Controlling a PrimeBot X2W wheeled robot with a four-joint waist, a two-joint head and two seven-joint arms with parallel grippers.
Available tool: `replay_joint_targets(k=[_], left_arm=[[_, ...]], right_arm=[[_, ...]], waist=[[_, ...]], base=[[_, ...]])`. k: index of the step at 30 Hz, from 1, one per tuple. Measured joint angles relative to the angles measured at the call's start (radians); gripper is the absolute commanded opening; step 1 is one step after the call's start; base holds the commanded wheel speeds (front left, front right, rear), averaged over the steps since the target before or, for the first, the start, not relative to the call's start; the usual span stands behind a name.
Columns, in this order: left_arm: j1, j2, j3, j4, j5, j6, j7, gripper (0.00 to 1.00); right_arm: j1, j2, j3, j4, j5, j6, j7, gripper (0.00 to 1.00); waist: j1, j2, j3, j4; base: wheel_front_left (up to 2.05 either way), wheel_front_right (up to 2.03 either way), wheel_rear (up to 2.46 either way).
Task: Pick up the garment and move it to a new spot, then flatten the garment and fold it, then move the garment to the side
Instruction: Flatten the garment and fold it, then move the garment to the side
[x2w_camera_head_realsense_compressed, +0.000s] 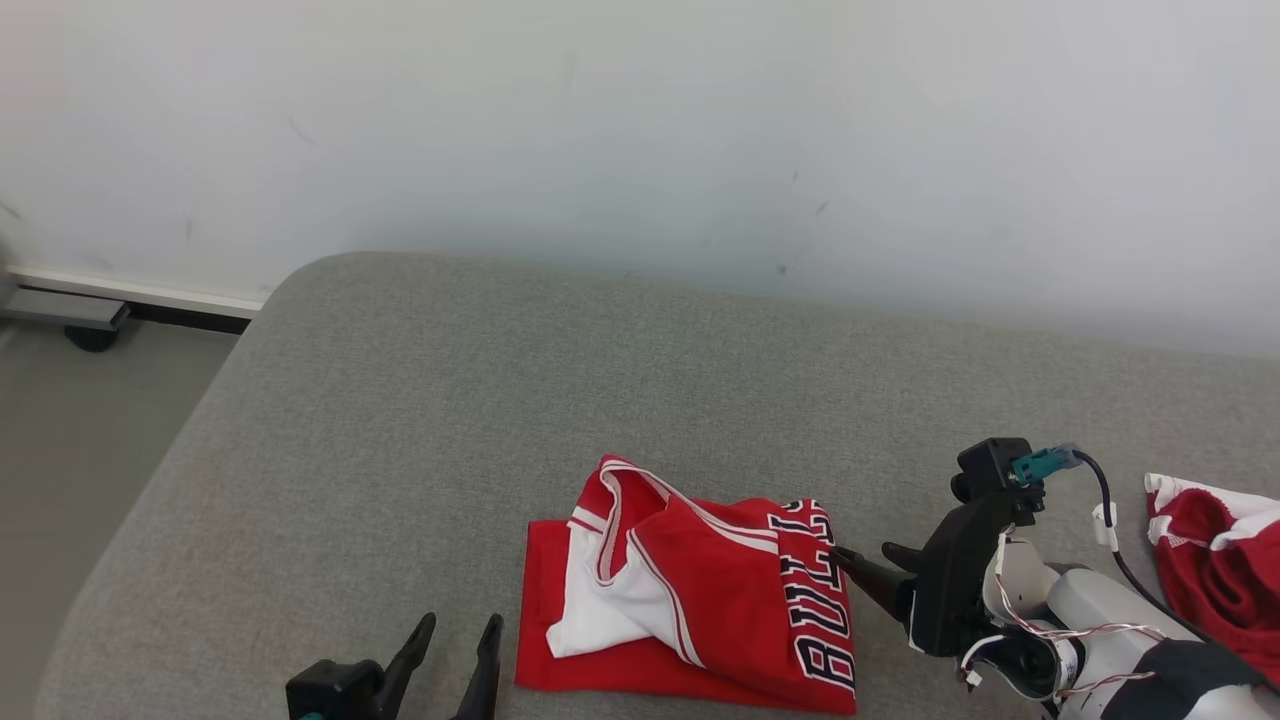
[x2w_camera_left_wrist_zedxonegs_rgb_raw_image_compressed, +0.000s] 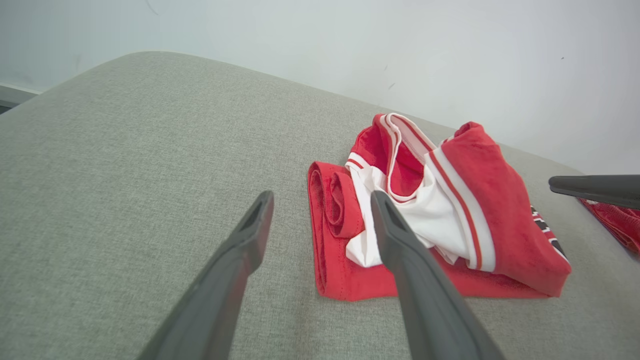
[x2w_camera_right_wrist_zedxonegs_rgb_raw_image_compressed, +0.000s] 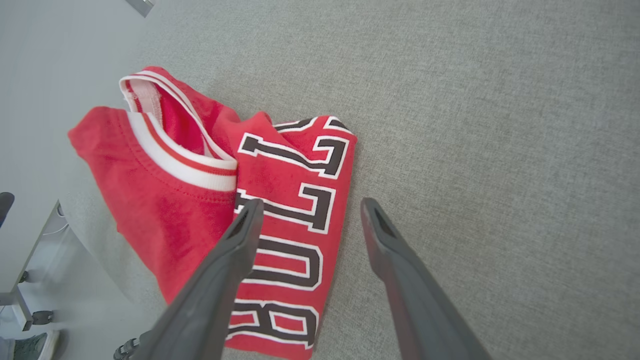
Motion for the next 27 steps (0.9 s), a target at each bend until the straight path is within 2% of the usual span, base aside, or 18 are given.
replay_joint_targets(k=[7, 18, 24, 25, 26, 27], left_arm=[[-0.009, -0.010, -0.002, 0.001, 0.000, 0.000, 0.000, 1.00], [-0.039, -0.032, -0.011, 0.016, 0.000, -0.003, -0.003, 1.00], [-0.042, -0.037, -0.009, 0.025, 0.000, -0.010, -0.004, 1.00], [-0.041, -0.038, -0.008, 0.026, 0.000, -0.010, -0.004, 1.00], [-0.041, -0.038, -0.008, 0.027, 0.000, -0.010, -0.004, 1.00], [-0.041, -0.038, -0.007, 0.028, 0.000, -0.010, -0.004, 1.00]], right_arm=[[0.017, -0.001, 0.003, -0.006, 0.032, -0.029, 0.060, 1.00], [-0.028, -0.001, 0.052, 0.040, 0.040, -0.100, 0.216, 1.00], [-0.040, 0.000, 0.087, 0.056, 0.030, -0.114, 0.295, 1.00], [-0.040, 0.001, 0.087, 0.058, 0.031, -0.114, 0.305, 0.95], [-0.040, 0.002, 0.086, 0.058, 0.035, -0.114, 0.313, 0.64], [-0.040, 0.006, 0.081, 0.058, 0.046, -0.114, 0.316, 0.12]], waist=[[0.0000, 0.0000, 0.015, 0.021], [0.0001, 0.0000, 0.028, 0.063], [0.0001, 0.0000, 0.030, 0.084], [0.0001, 0.0000, 0.031, 0.085], [0.0002, 0.0000, 0.031, 0.087], [0.0002, 0.0000, 0.031, 0.087]], base=[[0.00, 0.00, 0.00], [0.00, 0.00, 0.00], [0.00, 0.00, 0.00], [0.00, 0.00, 0.00], [0.00, 0.00, 0.00], [0.00, 0.00, 0.00]])
